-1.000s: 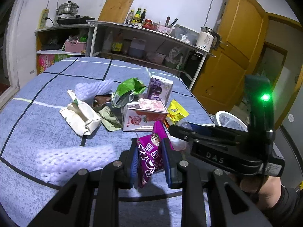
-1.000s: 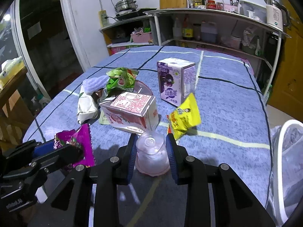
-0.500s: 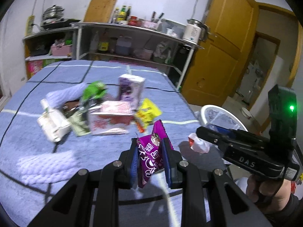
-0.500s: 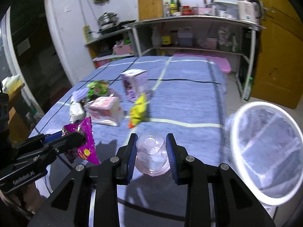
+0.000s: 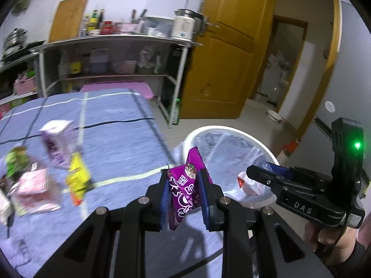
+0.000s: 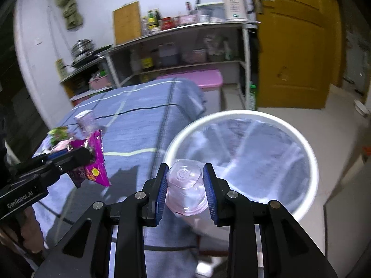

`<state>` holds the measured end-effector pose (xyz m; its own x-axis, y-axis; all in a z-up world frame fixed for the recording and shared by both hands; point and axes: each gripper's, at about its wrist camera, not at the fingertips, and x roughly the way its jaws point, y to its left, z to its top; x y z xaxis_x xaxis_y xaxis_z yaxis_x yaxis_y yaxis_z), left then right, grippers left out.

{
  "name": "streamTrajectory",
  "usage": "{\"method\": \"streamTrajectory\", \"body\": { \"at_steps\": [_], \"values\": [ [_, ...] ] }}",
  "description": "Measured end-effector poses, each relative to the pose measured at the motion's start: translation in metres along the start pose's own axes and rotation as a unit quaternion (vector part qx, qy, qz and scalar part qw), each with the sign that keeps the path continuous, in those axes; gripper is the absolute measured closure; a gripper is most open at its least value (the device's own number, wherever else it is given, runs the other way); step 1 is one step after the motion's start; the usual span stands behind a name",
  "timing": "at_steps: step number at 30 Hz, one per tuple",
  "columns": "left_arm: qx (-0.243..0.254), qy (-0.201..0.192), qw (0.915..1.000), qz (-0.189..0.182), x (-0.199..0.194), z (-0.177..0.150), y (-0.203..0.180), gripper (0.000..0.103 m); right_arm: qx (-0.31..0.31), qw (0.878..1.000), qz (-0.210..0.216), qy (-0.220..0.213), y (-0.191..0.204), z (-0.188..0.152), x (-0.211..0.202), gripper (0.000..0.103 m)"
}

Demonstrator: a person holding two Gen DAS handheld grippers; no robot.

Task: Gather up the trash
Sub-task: 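Carry the purple bag and clear cup over the bin and open both tools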

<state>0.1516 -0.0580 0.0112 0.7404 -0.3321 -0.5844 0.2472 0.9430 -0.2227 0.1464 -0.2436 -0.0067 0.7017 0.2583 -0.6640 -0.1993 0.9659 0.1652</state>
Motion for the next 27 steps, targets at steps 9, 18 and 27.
{"method": "streamTrajectory", "body": {
  "at_steps": [9,18,27],
  "values": [
    [0.027,0.031,0.9984,-0.038,0.051,0.011,-0.040,0.078,0.035,0.999,-0.033,0.018,-0.054,-0.007,0.005,0.071],
    [0.033,0.058,0.9961,-0.058,0.078,0.008,-0.048,0.071,0.054,0.997,-0.040,0.040,-0.073,-0.013,0.018,0.071],
    [0.027,0.062,0.9961,-0.057,0.079,0.007,-0.043,0.064,0.058,0.996,-0.043,0.043,-0.077,-0.014,0.021,0.071]
  ]
}}
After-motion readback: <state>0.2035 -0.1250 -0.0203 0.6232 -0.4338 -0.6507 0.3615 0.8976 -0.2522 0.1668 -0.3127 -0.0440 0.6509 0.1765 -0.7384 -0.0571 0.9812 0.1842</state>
